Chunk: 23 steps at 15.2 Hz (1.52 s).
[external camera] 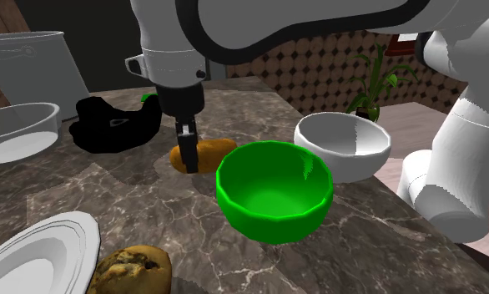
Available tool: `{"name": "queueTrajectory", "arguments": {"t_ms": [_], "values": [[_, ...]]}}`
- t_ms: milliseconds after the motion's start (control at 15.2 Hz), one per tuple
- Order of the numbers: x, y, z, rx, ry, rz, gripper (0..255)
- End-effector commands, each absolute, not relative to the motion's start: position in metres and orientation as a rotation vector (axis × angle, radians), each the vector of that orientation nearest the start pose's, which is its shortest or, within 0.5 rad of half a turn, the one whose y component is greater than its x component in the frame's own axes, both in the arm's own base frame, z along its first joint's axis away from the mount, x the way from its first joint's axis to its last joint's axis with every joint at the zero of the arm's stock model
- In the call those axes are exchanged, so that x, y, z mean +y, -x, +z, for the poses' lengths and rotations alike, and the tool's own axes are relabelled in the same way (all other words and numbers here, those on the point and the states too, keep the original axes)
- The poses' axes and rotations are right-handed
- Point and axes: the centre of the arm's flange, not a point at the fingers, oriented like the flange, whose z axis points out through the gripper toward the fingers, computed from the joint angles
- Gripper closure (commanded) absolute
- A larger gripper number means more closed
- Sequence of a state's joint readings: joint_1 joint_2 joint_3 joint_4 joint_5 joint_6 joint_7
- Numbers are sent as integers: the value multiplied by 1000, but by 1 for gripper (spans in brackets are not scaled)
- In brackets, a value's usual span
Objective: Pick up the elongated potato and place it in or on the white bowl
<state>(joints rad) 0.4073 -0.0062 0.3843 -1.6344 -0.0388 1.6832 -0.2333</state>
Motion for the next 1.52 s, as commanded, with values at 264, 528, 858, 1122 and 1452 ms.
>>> {"name": "queueTrajectory", "arguments": {"t_ms": [264,528,858,1122,1452], "values": [[398,-398,637,-1556,2756,-100,255],[398,-398,658,-1556,2756,-100,255],[398,-398,684,-1556,2756,-100,255],[398,-398,705,-1556,2756,-100,255],[398,-398,732,-1556,2756,-100,255]]}}
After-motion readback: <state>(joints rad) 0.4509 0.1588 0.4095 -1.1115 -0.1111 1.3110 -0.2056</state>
